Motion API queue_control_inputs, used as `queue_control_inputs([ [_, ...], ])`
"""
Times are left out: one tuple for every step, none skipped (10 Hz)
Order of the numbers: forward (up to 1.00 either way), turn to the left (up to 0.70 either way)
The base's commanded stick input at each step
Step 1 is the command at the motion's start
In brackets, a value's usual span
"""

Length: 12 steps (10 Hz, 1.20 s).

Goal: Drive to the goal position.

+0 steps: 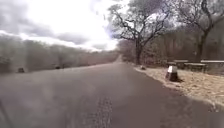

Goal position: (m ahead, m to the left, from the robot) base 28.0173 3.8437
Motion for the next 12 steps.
queue_control_inputs([
  [0.7,0.0],
  [0.7,0.0],
  [0.7,0.0],
  [0.7,0.0],
  [0.7,0.0],
  [0.7,0.0],
  [0.7,0.0],
  [0.7,0.0],
  [0.7,0.0],
  [0.7,0.0],
  [0.7,0.0],
  [0.7,0.0],
])
